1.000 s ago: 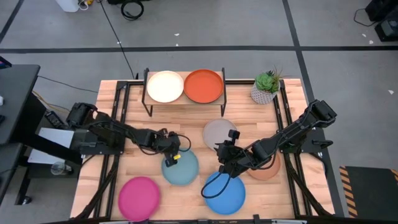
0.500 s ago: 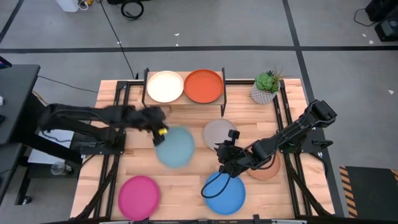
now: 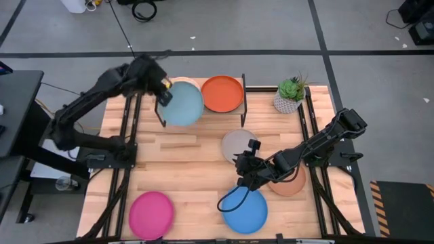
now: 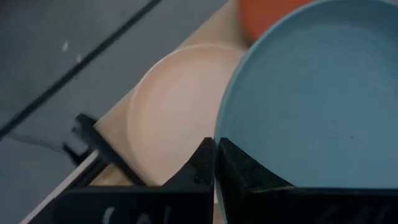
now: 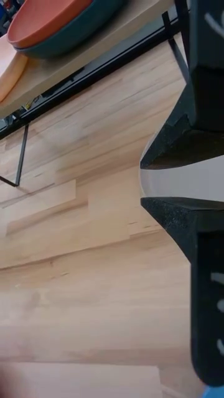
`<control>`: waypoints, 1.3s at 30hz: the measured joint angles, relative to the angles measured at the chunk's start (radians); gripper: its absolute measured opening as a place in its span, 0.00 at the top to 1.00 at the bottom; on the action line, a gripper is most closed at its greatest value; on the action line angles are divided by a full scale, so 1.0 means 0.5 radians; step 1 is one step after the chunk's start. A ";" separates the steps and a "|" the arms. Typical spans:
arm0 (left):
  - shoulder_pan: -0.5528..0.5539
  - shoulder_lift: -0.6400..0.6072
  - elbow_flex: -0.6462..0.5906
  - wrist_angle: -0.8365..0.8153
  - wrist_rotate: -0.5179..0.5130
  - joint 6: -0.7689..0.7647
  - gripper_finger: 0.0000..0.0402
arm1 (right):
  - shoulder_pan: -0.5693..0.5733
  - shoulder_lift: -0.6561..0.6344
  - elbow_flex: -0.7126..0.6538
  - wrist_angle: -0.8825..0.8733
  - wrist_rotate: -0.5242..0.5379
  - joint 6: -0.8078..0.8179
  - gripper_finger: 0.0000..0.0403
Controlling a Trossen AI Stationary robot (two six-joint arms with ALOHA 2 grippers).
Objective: Place and stack plates onto a shelf
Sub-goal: Stack the light blue plate on top of the light red plate on the shelf, then stack the pink plate on top of the orange plate on the shelf
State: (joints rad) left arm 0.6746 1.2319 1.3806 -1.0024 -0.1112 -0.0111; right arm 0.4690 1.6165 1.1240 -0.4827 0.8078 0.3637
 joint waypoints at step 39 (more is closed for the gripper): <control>0.567 0.543 0.096 0.230 0.213 0.453 0.67 | -0.005 0.000 -0.001 -0.002 0.001 -0.002 0.78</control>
State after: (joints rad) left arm 0.9581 1.5034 1.4286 -0.8876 -0.0046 0.2155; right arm 0.4667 1.6165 1.1236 -0.4835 0.8082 0.3626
